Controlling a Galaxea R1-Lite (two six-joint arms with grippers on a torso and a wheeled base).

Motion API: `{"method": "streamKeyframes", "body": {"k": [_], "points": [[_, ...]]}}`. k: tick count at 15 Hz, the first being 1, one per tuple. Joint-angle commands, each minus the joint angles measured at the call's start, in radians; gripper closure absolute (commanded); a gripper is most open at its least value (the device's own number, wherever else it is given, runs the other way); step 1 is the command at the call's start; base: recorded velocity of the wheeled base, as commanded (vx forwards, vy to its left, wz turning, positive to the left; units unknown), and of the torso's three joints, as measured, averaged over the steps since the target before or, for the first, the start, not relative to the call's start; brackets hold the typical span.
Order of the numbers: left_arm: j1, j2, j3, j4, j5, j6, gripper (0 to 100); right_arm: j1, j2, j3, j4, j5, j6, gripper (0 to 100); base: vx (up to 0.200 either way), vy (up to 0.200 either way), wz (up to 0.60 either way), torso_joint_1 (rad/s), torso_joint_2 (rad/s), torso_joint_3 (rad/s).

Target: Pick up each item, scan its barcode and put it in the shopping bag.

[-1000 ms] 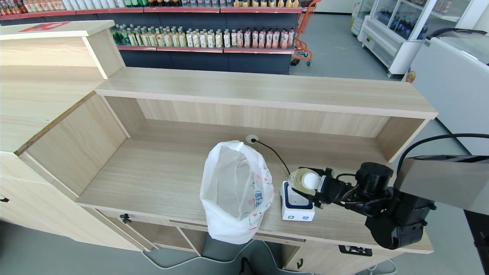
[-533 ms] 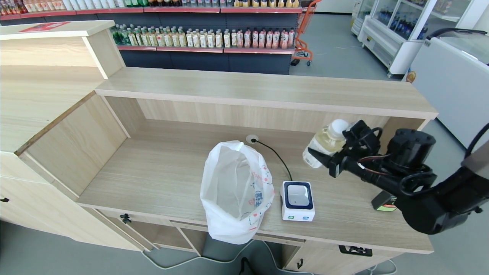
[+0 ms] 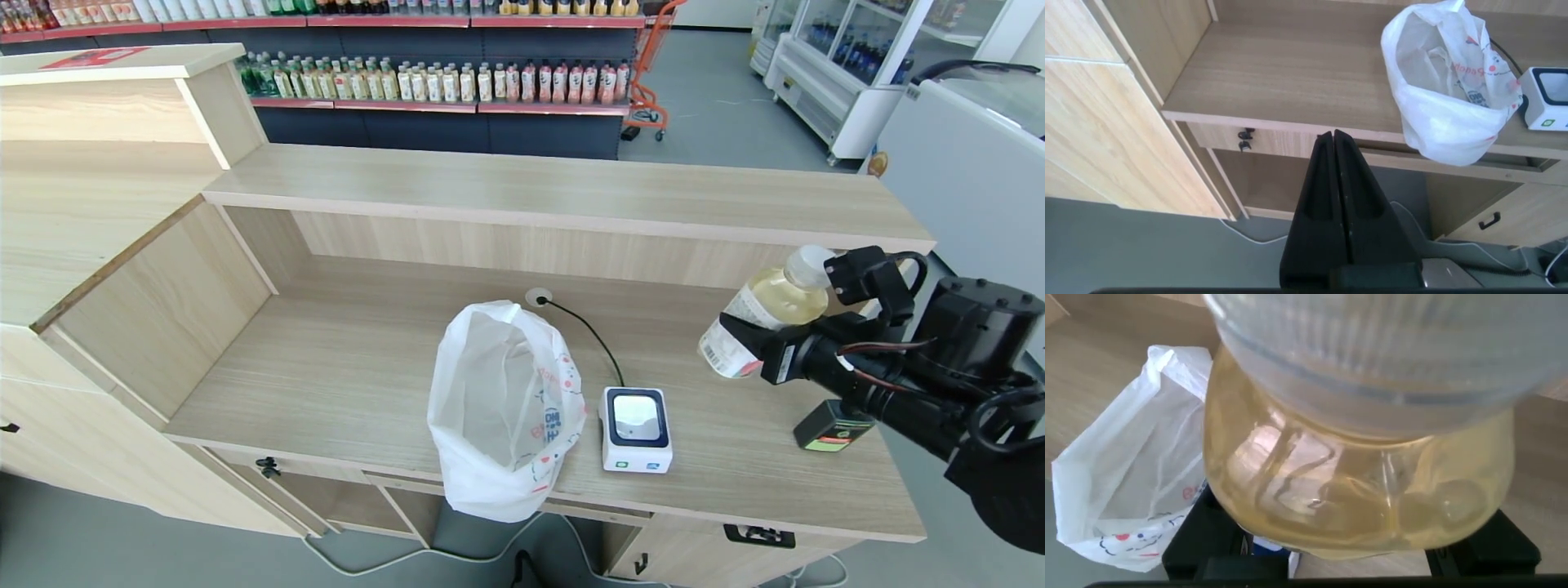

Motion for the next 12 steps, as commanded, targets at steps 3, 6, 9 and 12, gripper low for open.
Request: {"method": "streamKeyframes", "body": {"k": [3, 6, 9, 12], "points": [[0.000, 0.001, 0.001, 0.000, 0.000, 0.000, 100, 0.001, -0.108, 0.047, 0.030, -0.026, 0.003, 100, 0.000, 0.000, 0.00, 0.000, 0.00, 0.000], [0.000, 0.001, -0.001, 0.000, -0.002, 0.000, 100, -0.018, -0.248, 0.037, 0.224, -0.031, 0.002, 100, 0.000, 0.000, 0.00, 0.000, 0.00, 0.000], [0.000, 0.000, 0.001, 0.000, -0.002, 0.004, 100, -0.077, -0.369, 0.026, 0.393, -0.054, -0.021, 100, 0.000, 0.000, 0.00, 0.000, 0.00, 0.000], [0.000, 0.000, 0.001, 0.000, -0.002, 0.000, 100, -0.074, -0.420, 0.030, 0.454, -0.072, -0.020, 100, 0.000, 0.000, 0.00, 0.000, 0.00, 0.000]]}}
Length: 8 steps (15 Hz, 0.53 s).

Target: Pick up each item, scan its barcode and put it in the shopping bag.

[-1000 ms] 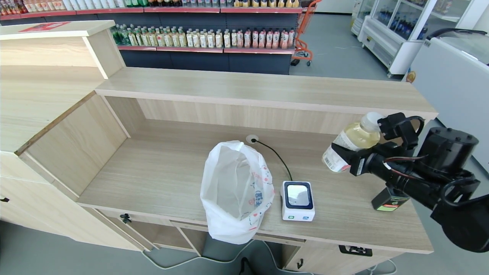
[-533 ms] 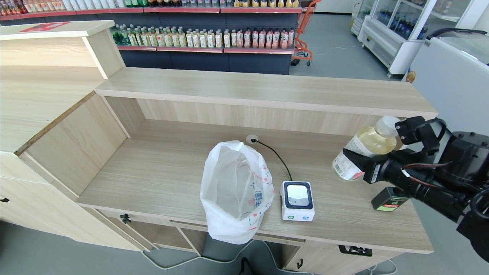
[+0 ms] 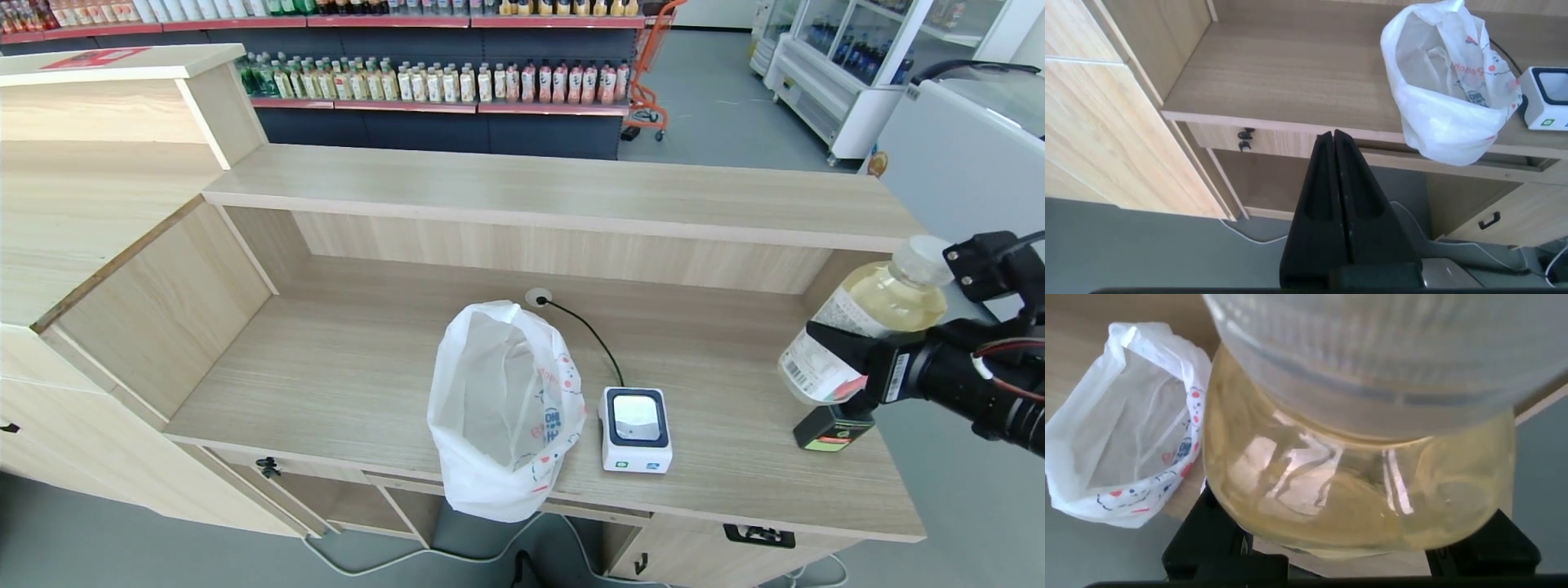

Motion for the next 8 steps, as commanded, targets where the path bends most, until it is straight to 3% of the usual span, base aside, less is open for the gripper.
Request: {"method": "streamKeyframes", "body": {"k": [1, 8], "points": [[0.000, 0.000, -0.001, 0.000, 0.000, 0.000, 100, 0.000, -0.048, 0.020, 0.007, 0.004, -0.001, 100, 0.000, 0.200, 0.00, 0.012, 0.00, -0.002], [0.000, 0.000, -0.001, 0.000, 0.000, 0.000, 100, 0.078, 0.033, -0.044, 0.005, 0.006, 0.009, 100, 0.000, 0.200, 0.00, 0.004, 0.00, 0.002]]}}
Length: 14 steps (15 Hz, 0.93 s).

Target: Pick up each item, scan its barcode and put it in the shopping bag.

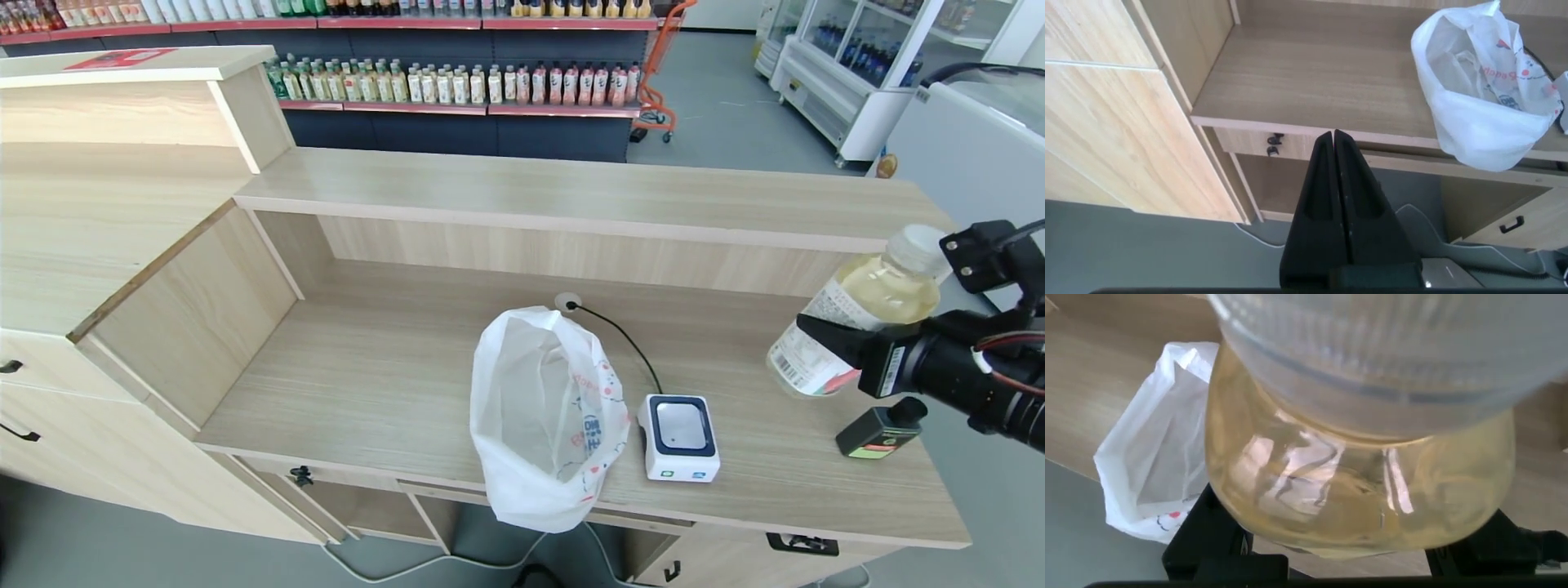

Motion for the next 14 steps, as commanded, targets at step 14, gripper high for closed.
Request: {"method": "streamKeyframes", "body": {"k": [14], "points": [[0.000, 0.001, -0.001, 0.000, 0.000, -0.002, 100, 0.231, 0.515, -0.022, -0.334, -0.027, 0.051, 100, 0.000, 0.057, 0.00, 0.000, 0.00, 0.000]]}}
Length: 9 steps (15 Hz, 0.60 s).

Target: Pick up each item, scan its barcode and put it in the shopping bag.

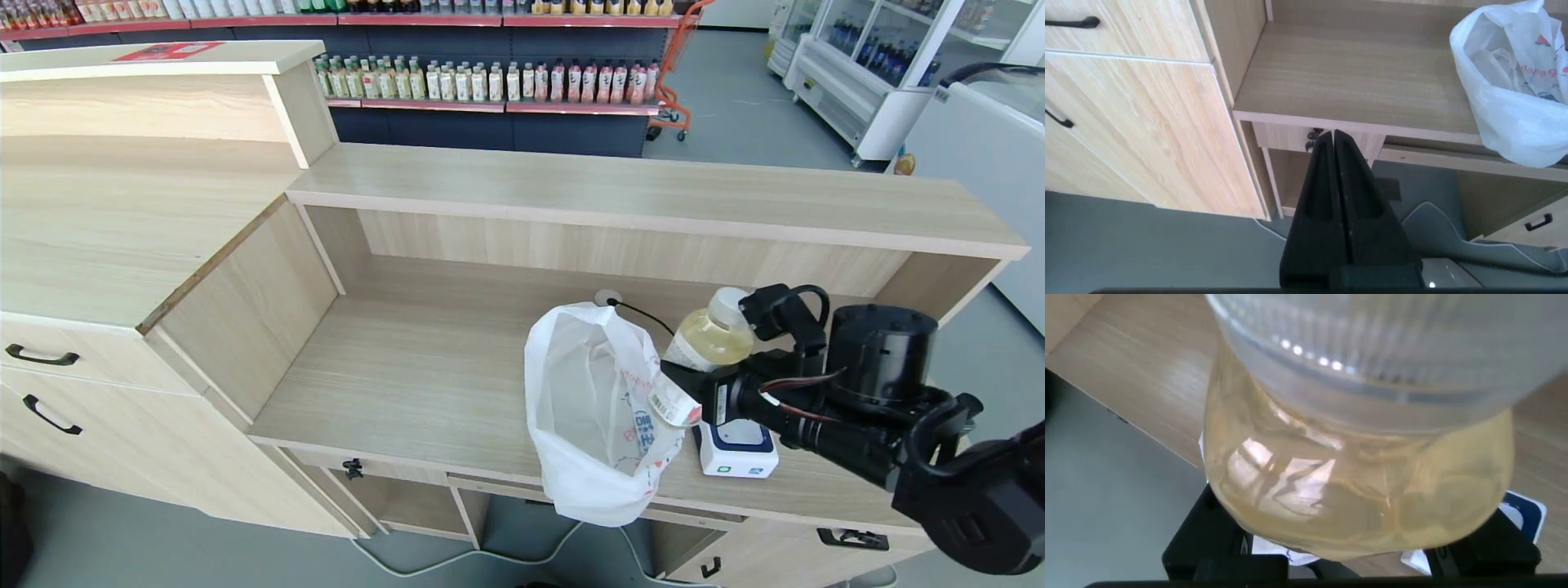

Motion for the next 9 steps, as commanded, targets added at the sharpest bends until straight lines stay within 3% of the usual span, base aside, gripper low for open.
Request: {"method": "streamKeyframes", "body": {"k": [1, 4, 9], "points": [[0.000, 0.001, -0.001, 0.000, 0.000, 0.000, 100, 0.038, 0.155, -0.001, -0.063, -0.003, -0.003, 100, 0.000, 0.000, 0.00, 0.000, 0.00, 0.000], [0.000, 0.001, -0.001, 0.000, 0.000, 0.001, 100, 0.062, 0.322, -0.004, -0.278, -0.016, -0.024, 100, 0.000, 0.000, 0.00, 0.000, 0.00, 0.000], [0.000, 0.001, -0.001, 0.000, 0.000, 0.000, 100, 0.050, 0.523, -0.109, -0.402, -0.011, -0.110, 100, 0.000, 0.000, 0.00, 0.000, 0.00, 0.000]]}}
